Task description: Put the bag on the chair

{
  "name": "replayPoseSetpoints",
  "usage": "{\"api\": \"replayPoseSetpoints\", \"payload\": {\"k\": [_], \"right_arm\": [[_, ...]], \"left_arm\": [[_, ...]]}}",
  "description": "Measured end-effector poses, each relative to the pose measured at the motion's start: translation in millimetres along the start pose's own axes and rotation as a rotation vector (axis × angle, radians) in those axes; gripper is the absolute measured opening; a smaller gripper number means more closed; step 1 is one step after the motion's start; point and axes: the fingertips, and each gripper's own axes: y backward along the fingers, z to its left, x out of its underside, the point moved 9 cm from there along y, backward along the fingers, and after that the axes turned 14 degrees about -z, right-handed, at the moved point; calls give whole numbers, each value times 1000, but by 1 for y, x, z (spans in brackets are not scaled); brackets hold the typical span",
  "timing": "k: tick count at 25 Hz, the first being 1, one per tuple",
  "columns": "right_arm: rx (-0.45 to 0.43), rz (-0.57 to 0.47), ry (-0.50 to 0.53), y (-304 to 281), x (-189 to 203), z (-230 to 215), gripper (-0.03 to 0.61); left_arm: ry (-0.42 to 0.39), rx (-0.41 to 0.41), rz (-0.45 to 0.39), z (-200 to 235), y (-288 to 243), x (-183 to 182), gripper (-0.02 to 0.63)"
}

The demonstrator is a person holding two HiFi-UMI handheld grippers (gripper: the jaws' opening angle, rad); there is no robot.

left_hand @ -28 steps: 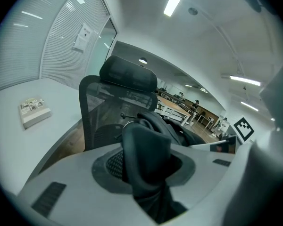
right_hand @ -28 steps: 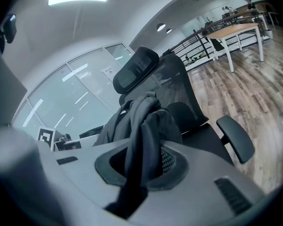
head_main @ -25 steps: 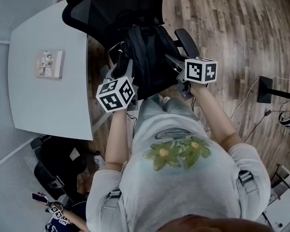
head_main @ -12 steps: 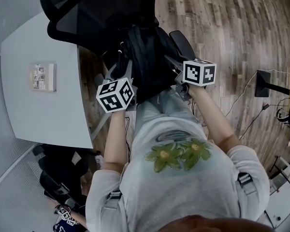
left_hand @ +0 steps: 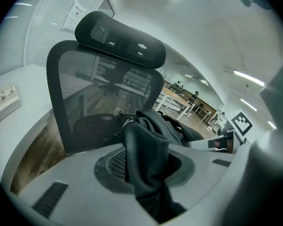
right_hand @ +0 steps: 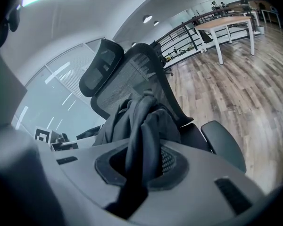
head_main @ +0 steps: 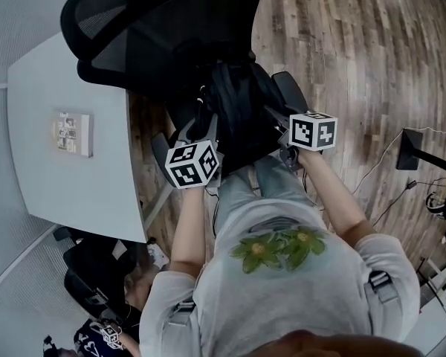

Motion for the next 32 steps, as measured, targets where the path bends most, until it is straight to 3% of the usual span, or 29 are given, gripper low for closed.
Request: {"api": "replayPoseSetpoints", "payload": {"k": [18,32], "right_arm": [[44,77,-19,-43,21,-56,61],[78,100,-20,-79,39,-102,61]], "left_arm": [[26,-31,104,24,-55,48,109],[44,-55,140,44,-99,88,101]]}}
